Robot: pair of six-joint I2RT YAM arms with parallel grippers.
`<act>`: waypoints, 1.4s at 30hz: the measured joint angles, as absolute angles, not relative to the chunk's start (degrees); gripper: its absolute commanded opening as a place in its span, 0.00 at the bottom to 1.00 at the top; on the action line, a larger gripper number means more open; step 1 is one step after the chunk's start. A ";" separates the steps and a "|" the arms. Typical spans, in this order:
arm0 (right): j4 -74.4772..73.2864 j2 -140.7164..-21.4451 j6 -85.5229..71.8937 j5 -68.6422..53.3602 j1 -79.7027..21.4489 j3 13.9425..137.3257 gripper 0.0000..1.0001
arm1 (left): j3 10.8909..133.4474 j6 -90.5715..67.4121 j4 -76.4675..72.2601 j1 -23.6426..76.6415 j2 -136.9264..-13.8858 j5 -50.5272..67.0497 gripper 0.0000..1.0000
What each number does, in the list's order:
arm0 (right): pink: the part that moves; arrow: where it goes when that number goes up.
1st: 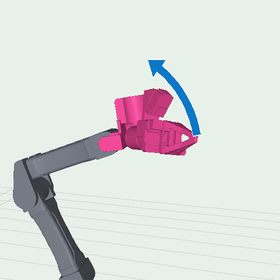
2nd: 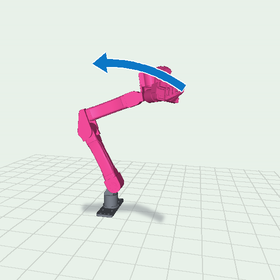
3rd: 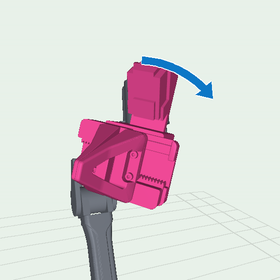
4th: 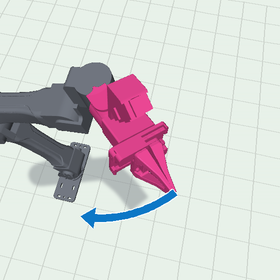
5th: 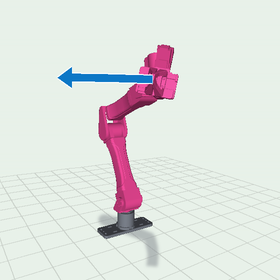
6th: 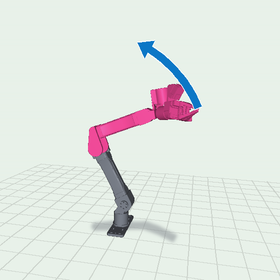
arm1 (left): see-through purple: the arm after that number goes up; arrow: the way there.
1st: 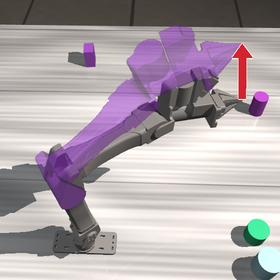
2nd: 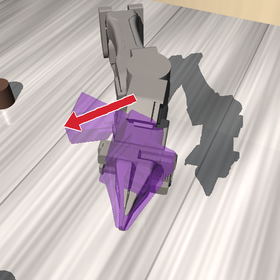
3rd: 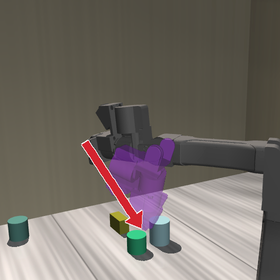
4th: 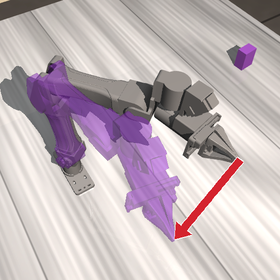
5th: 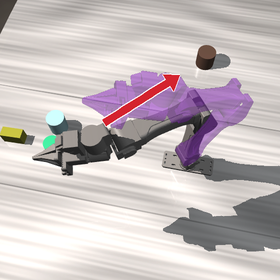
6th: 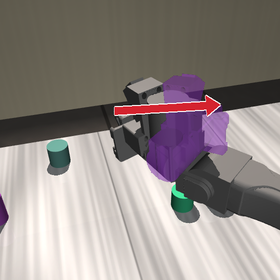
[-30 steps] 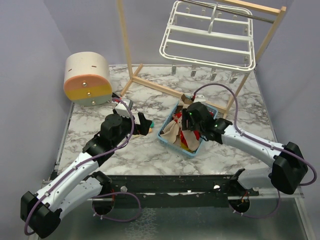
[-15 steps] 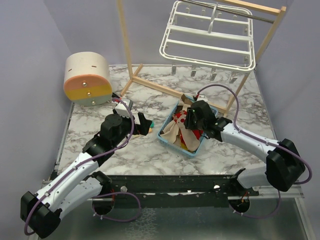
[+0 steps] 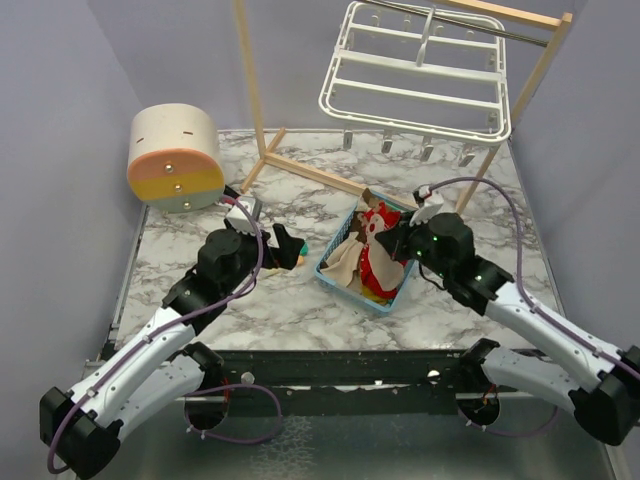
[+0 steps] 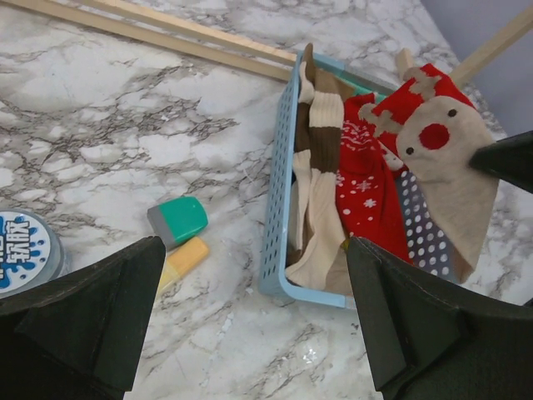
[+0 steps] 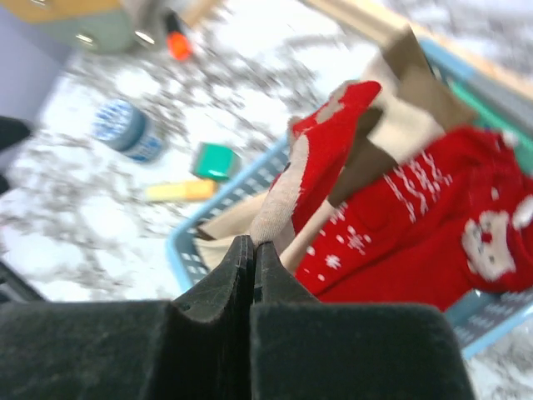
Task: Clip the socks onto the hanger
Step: Pick up the sock from the bin.
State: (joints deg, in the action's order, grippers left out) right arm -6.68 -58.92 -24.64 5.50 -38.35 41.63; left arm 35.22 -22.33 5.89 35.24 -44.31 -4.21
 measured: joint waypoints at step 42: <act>26.17 -37.12 -31.03 -25.41 -38.35 32.49 0.00 | 34.02 -53.17 -41.08 35.40 -53.89 28.67 0.92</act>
State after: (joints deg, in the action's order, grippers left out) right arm 26.17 -37.12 -31.03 -25.41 -38.35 32.49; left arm 34.02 -53.17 -41.08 35.40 -53.89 28.67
